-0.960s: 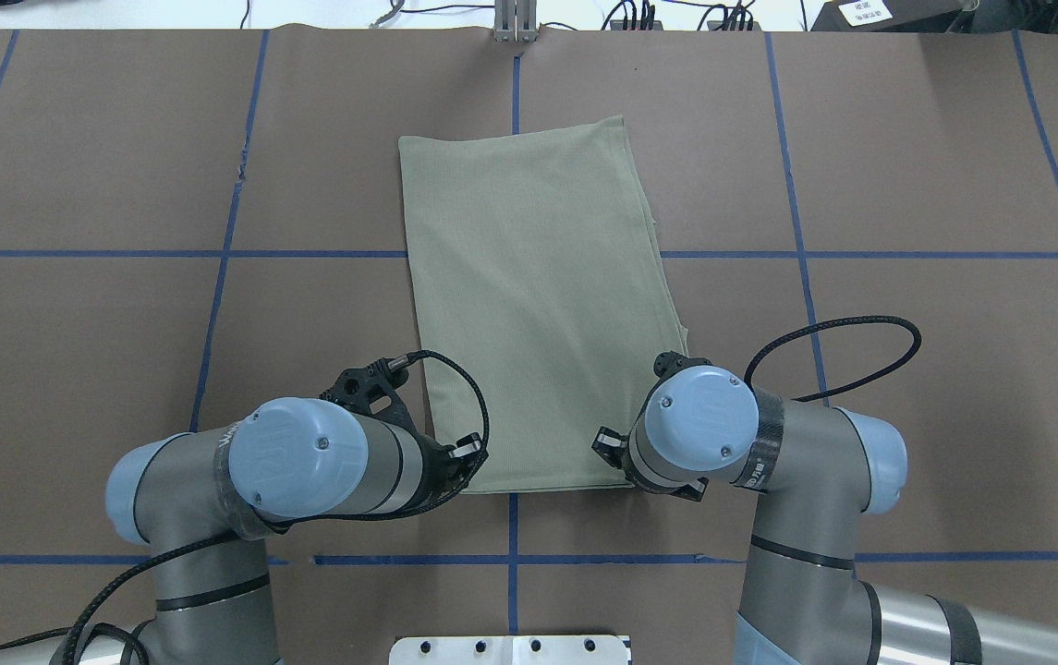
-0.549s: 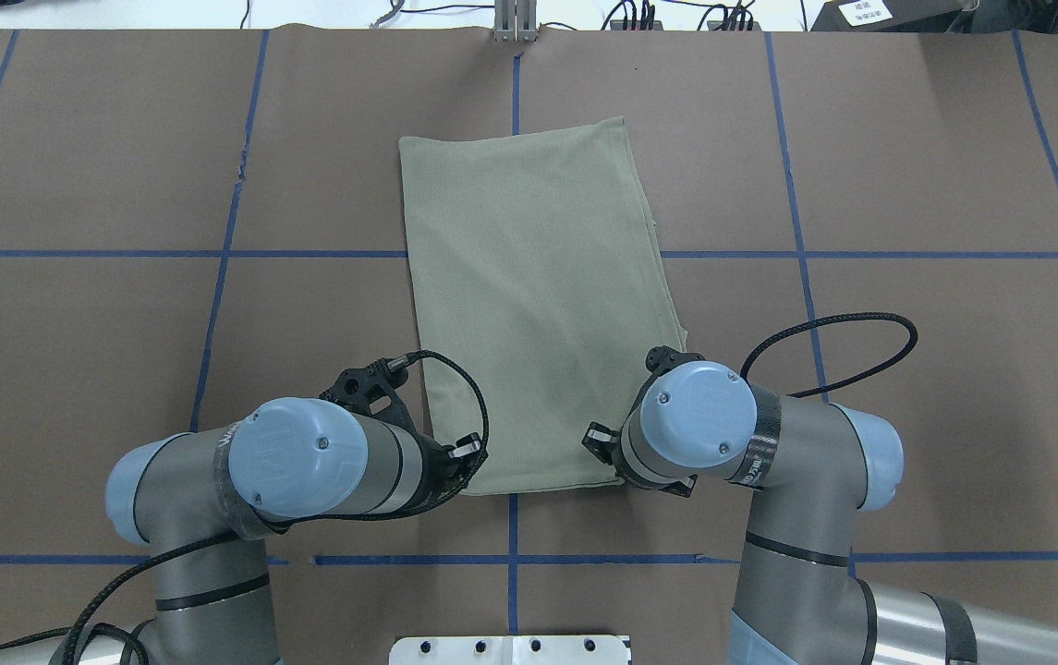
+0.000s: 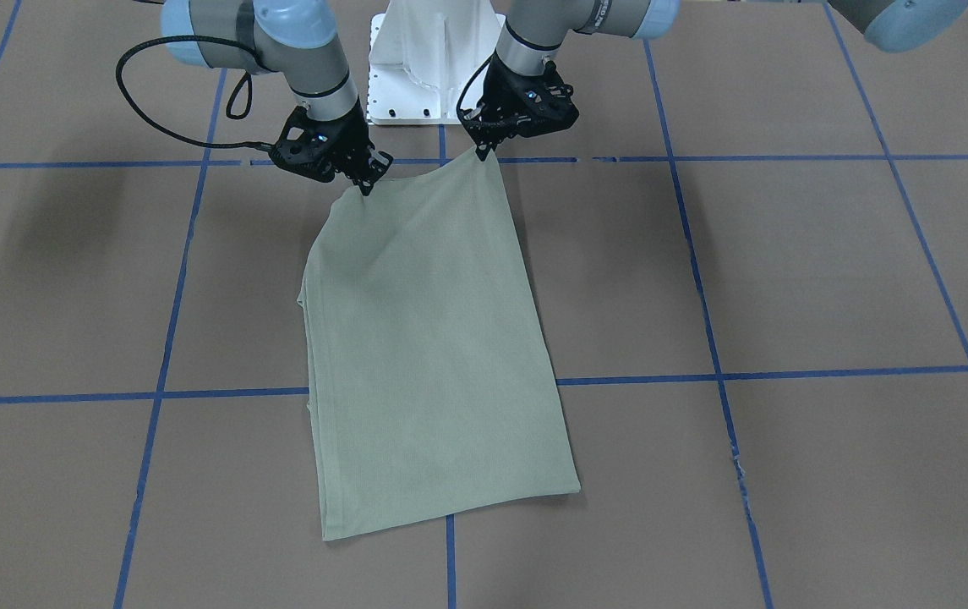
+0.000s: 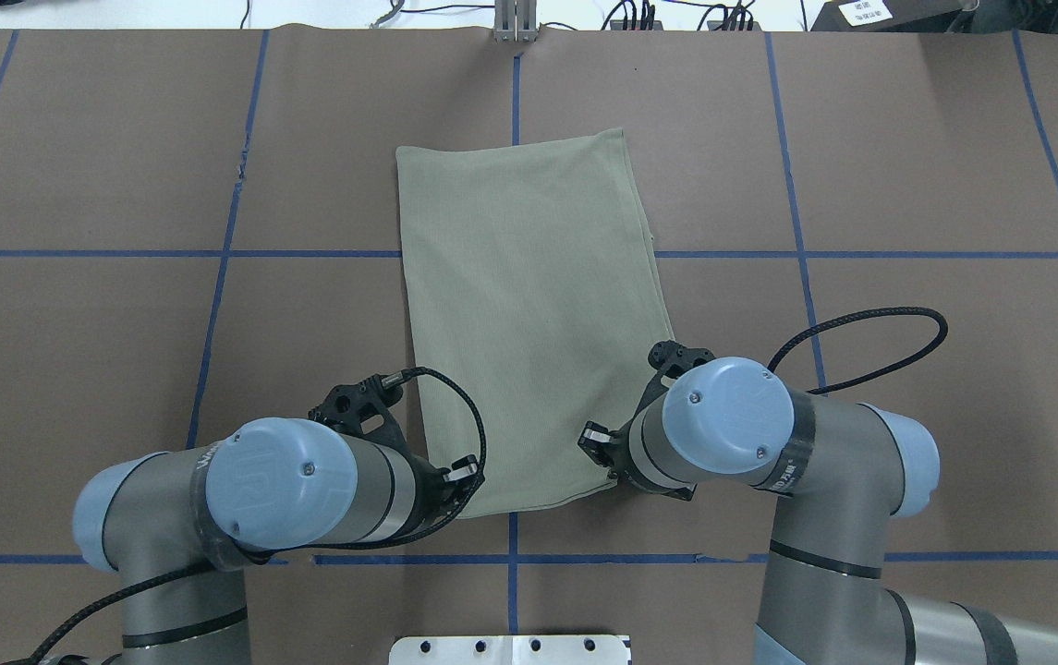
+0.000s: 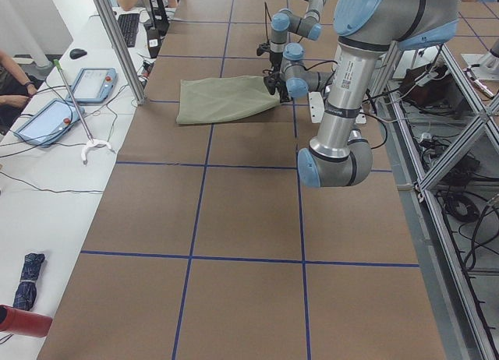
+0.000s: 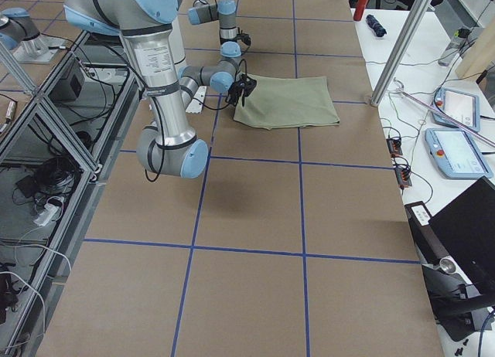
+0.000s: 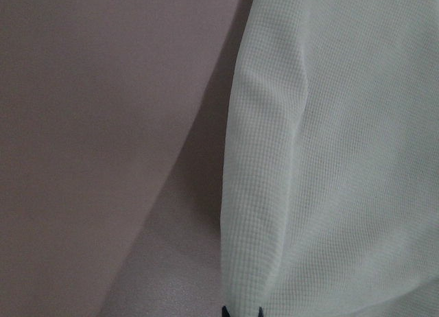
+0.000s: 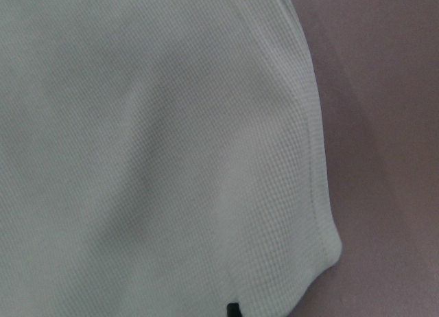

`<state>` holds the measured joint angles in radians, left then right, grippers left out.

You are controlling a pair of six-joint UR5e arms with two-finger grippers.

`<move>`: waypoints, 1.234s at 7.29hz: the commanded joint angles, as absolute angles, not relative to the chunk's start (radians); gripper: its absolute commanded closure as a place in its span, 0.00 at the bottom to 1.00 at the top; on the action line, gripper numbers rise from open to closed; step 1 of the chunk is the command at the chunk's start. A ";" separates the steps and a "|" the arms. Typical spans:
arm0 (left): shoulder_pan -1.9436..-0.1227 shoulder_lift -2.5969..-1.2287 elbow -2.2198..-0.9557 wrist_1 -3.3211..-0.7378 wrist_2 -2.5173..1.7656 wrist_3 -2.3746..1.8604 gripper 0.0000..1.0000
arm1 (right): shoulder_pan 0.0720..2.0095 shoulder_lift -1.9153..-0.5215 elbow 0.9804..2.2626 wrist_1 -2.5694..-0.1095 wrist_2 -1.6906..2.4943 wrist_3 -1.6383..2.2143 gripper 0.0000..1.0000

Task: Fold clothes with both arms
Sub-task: 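Lift the near edge with both grippers and fold it toward the far edge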

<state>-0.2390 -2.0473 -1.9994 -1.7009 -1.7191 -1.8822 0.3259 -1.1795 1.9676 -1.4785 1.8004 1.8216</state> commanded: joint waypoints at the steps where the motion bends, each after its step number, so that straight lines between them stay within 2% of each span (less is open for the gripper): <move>1: -0.169 -2.046 -2.106 -1.573 -1.718 -1.882 1.00 | 0.282 -1.232 2.098 -1.489 1.837 1.822 1.00; 4: -0.169 -2.054 -2.157 -1.503 -1.720 -1.873 1.00 | 0.293 -1.224 2.134 -1.485 1.887 1.819 1.00; 6: -0.269 -2.068 -2.158 -1.506 -1.724 -1.762 1.00 | 0.400 -1.177 2.123 -1.477 1.885 1.798 1.00; 8: -0.403 -2.074 -2.128 -1.516 -1.729 -1.656 1.00 | 0.509 -1.093 2.015 -1.477 1.884 1.769 1.00; 9: -0.461 -2.086 -2.073 -1.560 -1.732 -1.628 1.00 | 0.558 -1.042 1.941 -1.477 1.884 1.725 1.00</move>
<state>-0.3859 -2.0760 -2.1239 -1.5238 -1.7285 -1.6744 0.4936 -1.1010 2.0242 -1.4773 1.8845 1.7678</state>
